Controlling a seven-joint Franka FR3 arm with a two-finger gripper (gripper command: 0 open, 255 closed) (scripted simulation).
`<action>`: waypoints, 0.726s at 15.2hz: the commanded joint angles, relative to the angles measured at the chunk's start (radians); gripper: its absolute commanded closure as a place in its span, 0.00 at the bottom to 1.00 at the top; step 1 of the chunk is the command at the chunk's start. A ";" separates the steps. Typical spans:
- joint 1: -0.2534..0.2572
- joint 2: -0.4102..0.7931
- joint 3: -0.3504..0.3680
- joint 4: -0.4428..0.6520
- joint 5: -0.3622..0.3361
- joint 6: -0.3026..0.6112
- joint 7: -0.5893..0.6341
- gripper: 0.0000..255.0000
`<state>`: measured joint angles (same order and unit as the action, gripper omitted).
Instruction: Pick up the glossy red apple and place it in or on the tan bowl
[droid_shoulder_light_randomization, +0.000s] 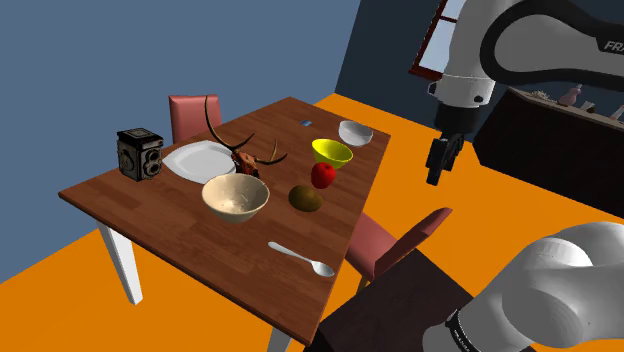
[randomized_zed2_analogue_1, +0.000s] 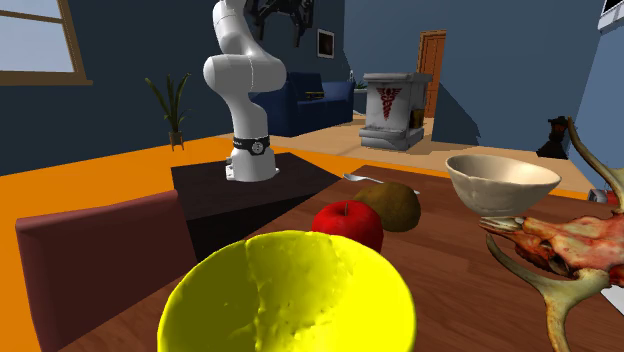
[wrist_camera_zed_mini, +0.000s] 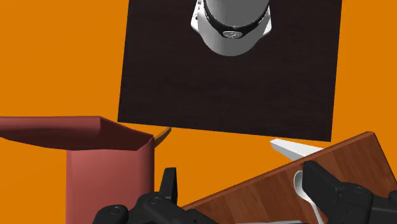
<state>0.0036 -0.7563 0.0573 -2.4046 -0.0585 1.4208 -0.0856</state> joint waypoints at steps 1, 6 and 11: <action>0.000 0.000 0.000 0.000 0.000 0.000 0.000 0.00; -0.026 0.161 -0.004 0.024 0.020 0.161 0.060 0.00; -0.050 0.333 -0.011 0.080 0.036 0.302 0.113 0.00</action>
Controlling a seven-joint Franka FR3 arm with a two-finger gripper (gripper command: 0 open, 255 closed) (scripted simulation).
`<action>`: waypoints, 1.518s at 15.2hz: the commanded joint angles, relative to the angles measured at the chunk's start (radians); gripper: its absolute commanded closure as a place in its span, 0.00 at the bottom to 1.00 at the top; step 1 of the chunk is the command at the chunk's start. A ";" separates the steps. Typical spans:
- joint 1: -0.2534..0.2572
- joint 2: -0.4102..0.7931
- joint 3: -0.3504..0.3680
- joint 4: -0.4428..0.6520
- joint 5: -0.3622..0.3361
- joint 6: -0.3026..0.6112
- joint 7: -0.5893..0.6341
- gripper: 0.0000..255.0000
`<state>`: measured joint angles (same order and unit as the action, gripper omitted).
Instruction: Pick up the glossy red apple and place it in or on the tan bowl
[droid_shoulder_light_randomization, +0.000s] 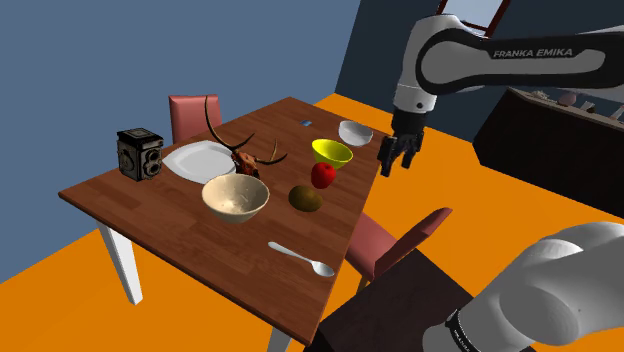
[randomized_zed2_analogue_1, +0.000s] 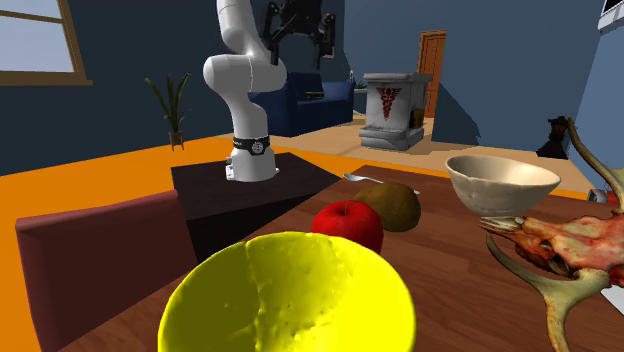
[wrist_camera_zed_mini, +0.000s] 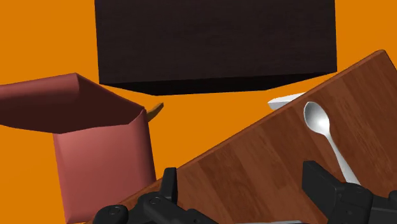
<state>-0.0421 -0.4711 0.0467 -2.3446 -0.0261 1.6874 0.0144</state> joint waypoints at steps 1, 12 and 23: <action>-0.009 0.083 -0.002 0.035 0.007 0.060 0.023 0.00; -0.047 0.472 -0.033 0.278 0.049 0.266 0.110 0.00; -0.088 0.848 -0.064 0.643 0.114 0.334 0.166 0.00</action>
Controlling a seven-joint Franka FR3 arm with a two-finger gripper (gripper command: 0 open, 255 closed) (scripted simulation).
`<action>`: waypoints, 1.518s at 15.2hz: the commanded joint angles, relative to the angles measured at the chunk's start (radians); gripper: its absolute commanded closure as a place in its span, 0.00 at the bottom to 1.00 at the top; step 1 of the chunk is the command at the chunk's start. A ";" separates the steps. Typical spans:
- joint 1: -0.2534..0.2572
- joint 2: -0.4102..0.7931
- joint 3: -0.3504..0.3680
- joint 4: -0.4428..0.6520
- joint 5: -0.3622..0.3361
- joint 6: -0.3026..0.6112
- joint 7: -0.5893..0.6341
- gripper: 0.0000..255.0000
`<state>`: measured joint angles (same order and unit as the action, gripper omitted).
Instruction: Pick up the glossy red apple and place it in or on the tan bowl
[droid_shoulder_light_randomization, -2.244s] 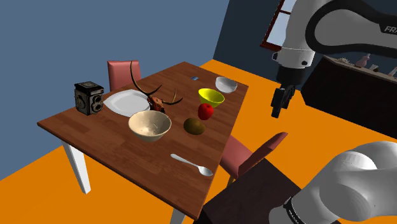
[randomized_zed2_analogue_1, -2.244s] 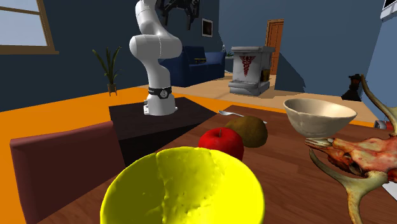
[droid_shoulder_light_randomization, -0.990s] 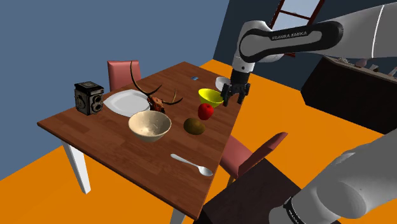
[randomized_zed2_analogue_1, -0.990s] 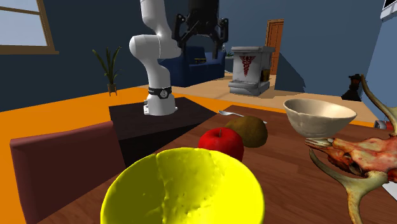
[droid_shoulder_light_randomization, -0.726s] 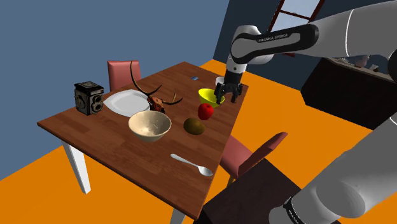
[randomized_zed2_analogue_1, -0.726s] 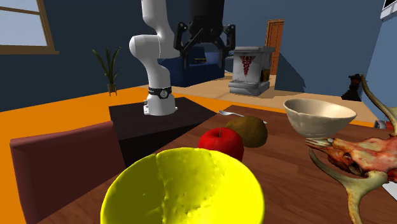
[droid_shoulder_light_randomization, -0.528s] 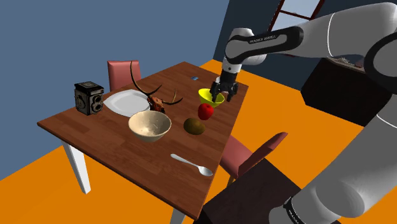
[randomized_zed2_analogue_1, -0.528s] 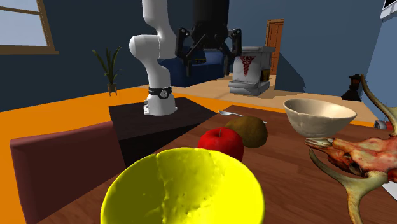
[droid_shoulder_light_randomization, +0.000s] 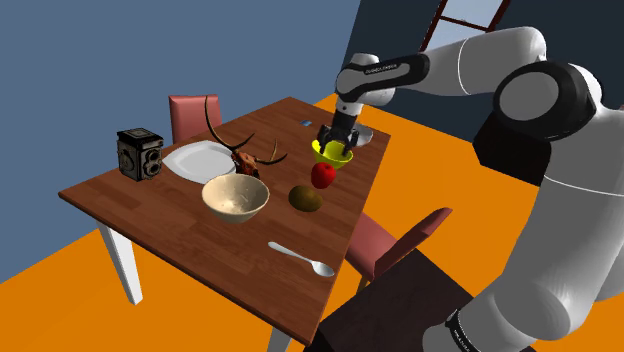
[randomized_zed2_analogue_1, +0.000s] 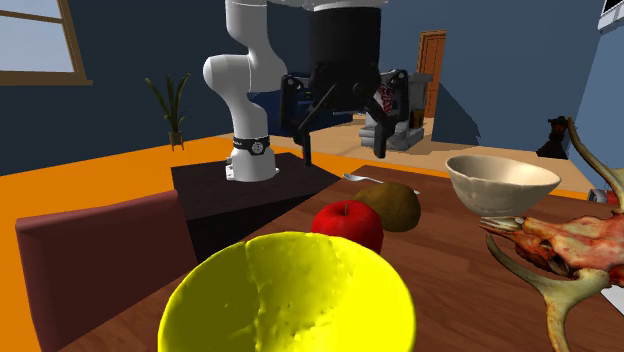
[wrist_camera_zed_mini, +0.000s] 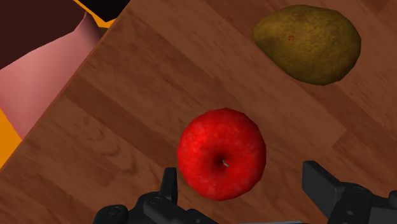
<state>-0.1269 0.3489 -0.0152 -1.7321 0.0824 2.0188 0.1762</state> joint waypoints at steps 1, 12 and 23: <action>-0.003 0.032 -0.001 0.023 0.006 0.015 0.004 0.00; 0.000 0.064 0.001 -0.022 0.010 0.091 0.002 0.00; 0.000 0.064 0.001 -0.022 0.010 0.091 0.002 1.00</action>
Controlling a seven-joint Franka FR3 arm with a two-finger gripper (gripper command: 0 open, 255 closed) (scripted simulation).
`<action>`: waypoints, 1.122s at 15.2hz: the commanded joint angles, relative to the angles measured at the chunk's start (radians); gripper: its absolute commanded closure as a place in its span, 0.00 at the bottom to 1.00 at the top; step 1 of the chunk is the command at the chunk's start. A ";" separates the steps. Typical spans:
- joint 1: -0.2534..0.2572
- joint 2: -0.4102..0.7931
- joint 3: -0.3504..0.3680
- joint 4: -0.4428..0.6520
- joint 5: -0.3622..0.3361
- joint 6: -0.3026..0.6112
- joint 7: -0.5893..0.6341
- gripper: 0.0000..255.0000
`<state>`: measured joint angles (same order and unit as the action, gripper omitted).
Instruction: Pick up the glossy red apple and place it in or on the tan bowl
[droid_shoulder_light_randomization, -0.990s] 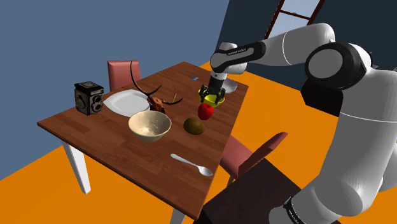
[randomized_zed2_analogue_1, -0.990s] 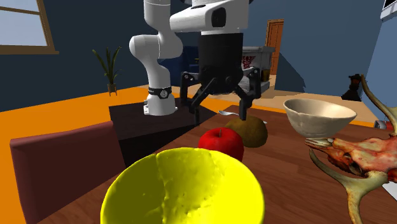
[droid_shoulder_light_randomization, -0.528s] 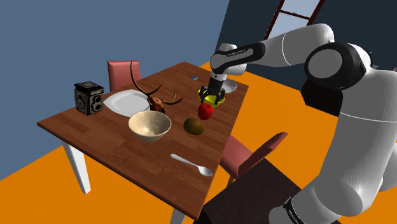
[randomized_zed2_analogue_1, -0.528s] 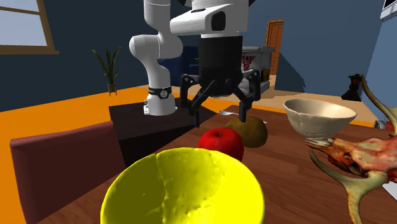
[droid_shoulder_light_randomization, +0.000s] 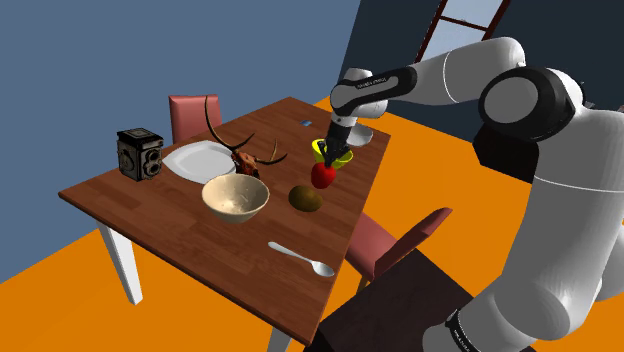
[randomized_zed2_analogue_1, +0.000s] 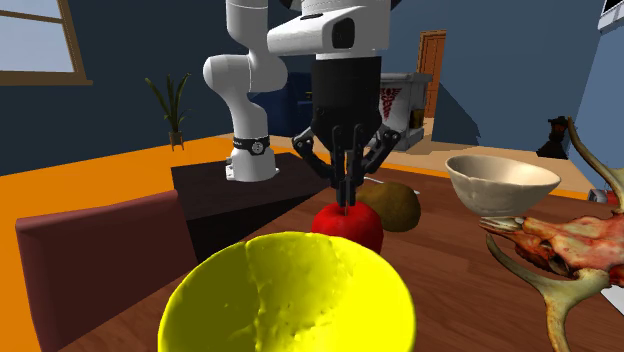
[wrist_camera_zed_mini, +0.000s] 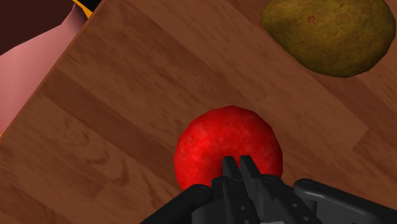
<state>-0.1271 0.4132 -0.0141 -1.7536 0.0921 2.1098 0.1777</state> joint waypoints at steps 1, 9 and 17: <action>0.000 0.000 0.000 0.000 0.000 0.000 0.000 1.00; 0.000 -0.040 -0.001 0.038 -0.004 -0.078 0.007 1.00; 0.000 -0.075 -0.002 0.097 -0.008 -0.172 0.014 1.00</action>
<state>-0.1279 0.3425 -0.0168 -1.6648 0.0848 1.9510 0.1899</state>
